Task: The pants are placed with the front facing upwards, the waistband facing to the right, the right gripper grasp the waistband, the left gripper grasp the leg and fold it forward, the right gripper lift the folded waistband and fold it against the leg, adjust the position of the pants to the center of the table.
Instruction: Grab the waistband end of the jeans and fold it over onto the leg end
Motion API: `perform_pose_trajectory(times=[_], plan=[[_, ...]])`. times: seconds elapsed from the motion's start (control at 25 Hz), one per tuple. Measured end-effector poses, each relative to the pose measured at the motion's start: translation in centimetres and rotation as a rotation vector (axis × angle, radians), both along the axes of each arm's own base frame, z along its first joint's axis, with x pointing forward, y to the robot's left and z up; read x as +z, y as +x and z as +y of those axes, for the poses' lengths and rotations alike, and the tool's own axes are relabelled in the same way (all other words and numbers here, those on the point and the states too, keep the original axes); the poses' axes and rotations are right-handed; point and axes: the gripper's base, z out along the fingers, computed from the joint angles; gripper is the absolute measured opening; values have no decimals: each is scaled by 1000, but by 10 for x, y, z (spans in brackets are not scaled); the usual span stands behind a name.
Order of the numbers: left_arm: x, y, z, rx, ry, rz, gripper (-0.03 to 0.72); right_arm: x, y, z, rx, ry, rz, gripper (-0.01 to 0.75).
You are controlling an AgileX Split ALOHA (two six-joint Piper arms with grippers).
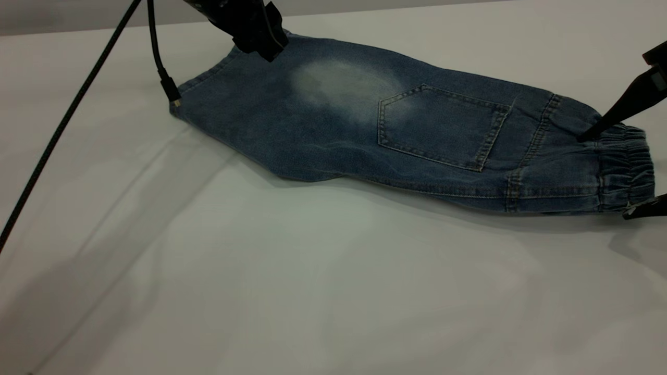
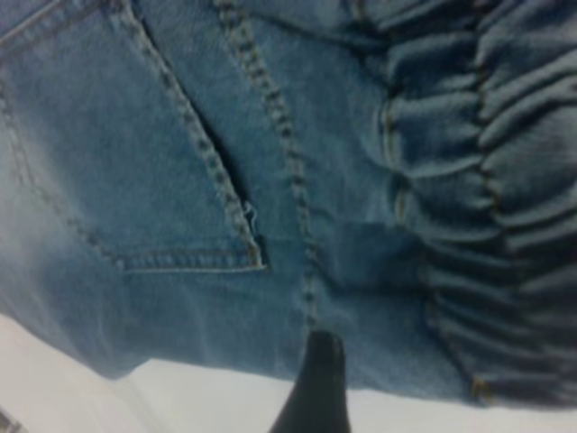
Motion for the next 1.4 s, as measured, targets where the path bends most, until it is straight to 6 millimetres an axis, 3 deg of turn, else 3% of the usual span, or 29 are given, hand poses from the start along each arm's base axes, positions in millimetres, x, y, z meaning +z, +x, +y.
perform_pose_trajectory(times=[0.36, 0.8, 1.08, 1.4], plan=[[0, -1, 0, -1, -3, 10, 336, -12, 14, -3, -11, 29, 19, 589], [-3, -6, -2, -25, -3, 66, 336, -15, 14, -8, -69, -25, 48, 568], [-5, -20, -33, -70, -48, 104, 336, -15, 16, -9, -97, -21, 41, 395], [-24, -39, -70, -154, -77, 139, 336, -15, 16, -9, -81, -33, 25, 129]])
